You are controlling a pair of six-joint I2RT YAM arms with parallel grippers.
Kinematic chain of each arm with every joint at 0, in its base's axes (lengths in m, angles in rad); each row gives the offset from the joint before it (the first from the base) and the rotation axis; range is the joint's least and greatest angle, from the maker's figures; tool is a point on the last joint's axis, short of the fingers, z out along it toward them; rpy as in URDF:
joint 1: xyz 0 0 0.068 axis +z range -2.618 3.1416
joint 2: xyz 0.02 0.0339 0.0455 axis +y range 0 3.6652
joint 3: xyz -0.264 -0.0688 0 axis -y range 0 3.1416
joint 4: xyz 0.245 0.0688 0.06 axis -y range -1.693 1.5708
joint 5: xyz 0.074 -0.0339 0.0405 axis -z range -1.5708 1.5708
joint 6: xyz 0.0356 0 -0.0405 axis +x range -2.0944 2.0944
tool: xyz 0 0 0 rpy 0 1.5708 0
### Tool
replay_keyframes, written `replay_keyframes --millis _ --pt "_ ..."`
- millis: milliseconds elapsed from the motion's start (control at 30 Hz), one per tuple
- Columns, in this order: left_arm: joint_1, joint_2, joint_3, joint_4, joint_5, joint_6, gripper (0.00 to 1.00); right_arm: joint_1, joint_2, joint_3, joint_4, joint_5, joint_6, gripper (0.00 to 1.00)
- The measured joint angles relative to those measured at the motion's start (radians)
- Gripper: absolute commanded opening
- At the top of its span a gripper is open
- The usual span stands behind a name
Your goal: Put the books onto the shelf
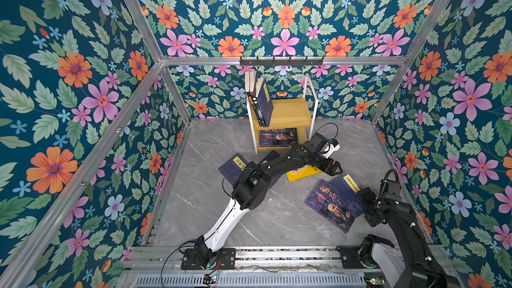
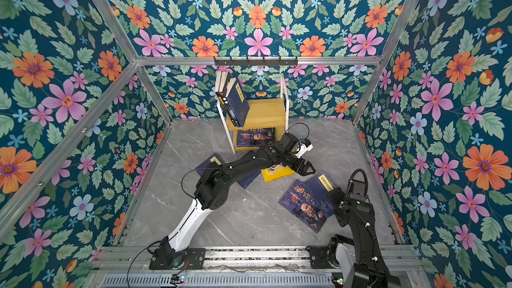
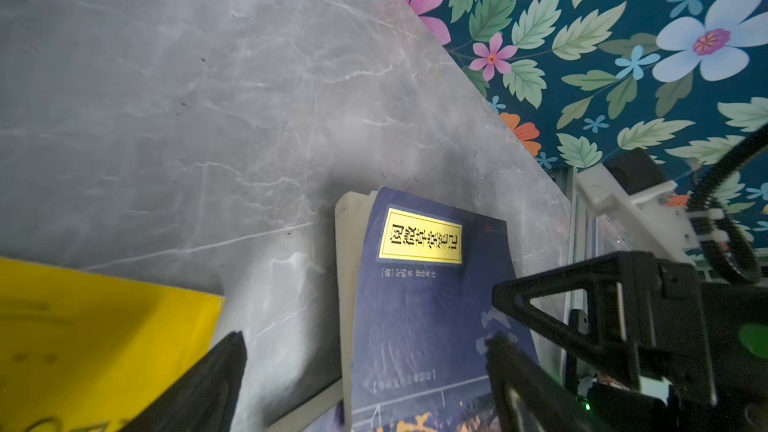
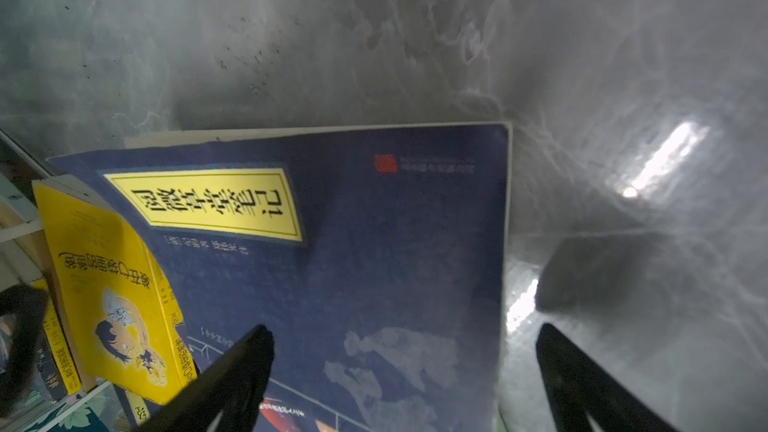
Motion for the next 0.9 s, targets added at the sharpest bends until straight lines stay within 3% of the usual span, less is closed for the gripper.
replay_keyframes --millis 200,533,900 --pt "-0.001 0.095 0.047 0.009 -0.008 -0.042 0.85 0.000 0.035 -0.021 0.050 -0.026 0.003 0.92" --pt "-0.031 0.121 0.011 0.080 0.043 -0.111 0.67 0.000 0.128 -0.026 0.191 -0.082 0.003 0.83" --pt "-0.036 0.082 -0.034 0.111 0.063 -0.195 0.22 -0.002 0.205 -0.003 0.262 -0.126 -0.010 0.80"
